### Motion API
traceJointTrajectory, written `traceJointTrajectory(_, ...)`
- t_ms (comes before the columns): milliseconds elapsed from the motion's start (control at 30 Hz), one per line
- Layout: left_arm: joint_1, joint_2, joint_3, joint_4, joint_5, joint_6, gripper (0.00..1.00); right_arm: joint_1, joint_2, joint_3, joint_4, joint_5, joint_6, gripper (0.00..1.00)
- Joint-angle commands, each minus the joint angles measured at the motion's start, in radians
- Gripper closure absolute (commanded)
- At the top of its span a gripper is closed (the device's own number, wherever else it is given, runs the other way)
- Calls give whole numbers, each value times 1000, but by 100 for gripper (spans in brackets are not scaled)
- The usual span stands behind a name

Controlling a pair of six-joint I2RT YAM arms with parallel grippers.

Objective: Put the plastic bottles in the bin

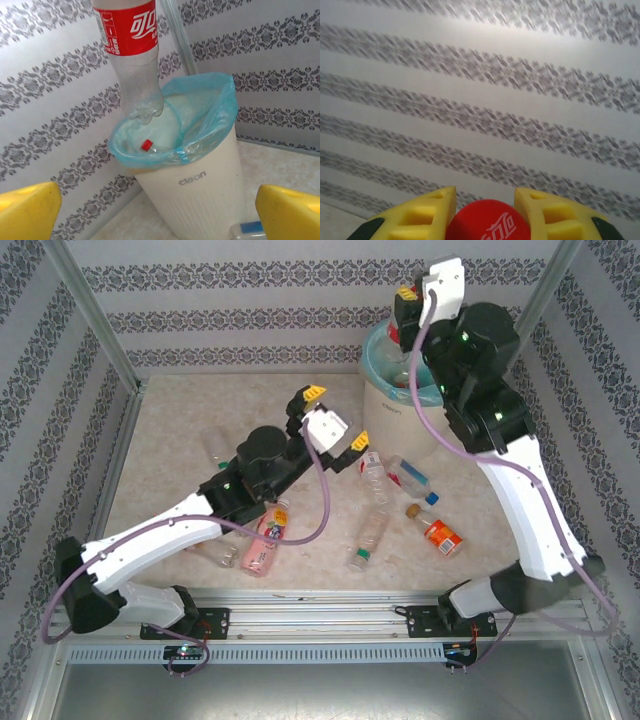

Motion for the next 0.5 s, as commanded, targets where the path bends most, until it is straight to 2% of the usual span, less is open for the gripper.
traceJointTrajectory(0, 19, 85, 125, -201, -12, -119, 0, -60, 78, 93, -102, 79, -7, 100)
traceJointTrajectory(200, 65, 208, 275, -380, 23, -237, 0, -158, 201, 138, -175, 11, 73, 100)
traceJointTrajectory(400, 111, 244, 300, -441, 78, -336, 0, -246, 256, 57, -145, -120, 151, 100)
traceJointTrajectory(467, 126, 249, 299, -451, 101, -366, 1, -262, 275, 41, -140, -126, 149, 100)
